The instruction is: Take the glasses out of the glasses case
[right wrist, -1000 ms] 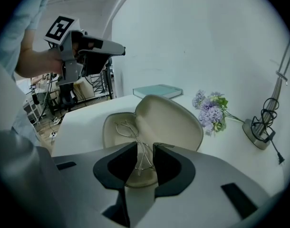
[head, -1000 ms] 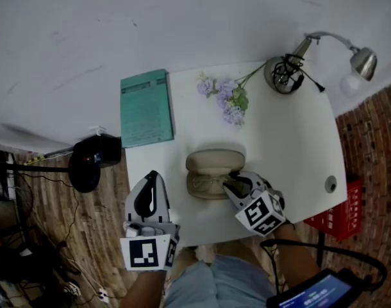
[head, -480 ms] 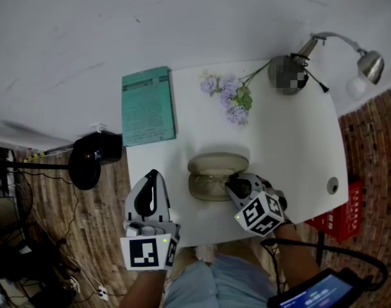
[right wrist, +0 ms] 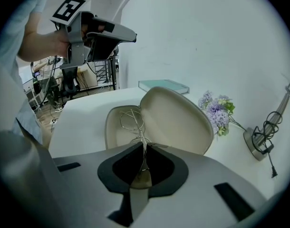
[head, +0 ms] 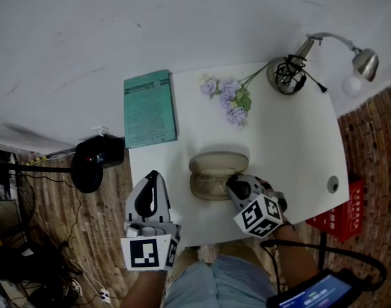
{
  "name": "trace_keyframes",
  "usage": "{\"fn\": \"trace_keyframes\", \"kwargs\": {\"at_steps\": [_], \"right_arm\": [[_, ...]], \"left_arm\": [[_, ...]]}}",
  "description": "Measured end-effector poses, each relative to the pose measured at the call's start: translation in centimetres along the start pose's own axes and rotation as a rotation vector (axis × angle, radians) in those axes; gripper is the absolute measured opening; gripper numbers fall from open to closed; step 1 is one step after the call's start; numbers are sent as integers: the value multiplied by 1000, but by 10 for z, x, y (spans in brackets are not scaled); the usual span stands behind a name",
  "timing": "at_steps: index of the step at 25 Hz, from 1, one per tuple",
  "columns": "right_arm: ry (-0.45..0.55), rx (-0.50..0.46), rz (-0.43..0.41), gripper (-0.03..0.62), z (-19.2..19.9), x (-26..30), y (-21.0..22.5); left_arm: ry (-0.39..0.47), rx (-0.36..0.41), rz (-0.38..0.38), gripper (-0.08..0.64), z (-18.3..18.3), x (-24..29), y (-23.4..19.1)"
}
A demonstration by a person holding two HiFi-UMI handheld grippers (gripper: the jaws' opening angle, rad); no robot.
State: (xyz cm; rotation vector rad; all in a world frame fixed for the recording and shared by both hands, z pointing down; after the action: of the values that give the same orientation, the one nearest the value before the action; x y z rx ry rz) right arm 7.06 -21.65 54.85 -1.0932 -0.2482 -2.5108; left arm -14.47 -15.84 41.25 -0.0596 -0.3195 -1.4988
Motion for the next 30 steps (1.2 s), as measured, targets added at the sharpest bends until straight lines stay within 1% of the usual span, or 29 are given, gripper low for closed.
{"fn": "trace_keyframes", "kwargs": {"at_steps": [15, 20, 24, 30], "right_arm": [[104, 29, 83, 37, -15, -19, 3], [147, 38, 144, 36, -19, -29, 5], [186, 66, 195, 35, -21, -38, 8], [241, 126, 230, 35, -26, -52, 8]], "left_arm": [[29, 22, 14, 6, -12, -10, 4], [45, 30, 21, 6, -18, -13, 6], [56, 38, 25, 6, -21, -16, 6], [79, 45, 33, 6, -28, -23, 5]]}}
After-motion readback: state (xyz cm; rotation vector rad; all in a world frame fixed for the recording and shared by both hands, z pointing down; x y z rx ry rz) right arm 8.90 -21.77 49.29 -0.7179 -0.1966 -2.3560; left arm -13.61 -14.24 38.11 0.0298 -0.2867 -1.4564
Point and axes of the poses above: the fingertips, and each gripper's own axes: x forward along the fingers, y to its right, z out of its underside, the point moved 9 cm from there along -x, backward along the fingers, and after that the axes turned 11 degrees about x, right-handed, at the moved point
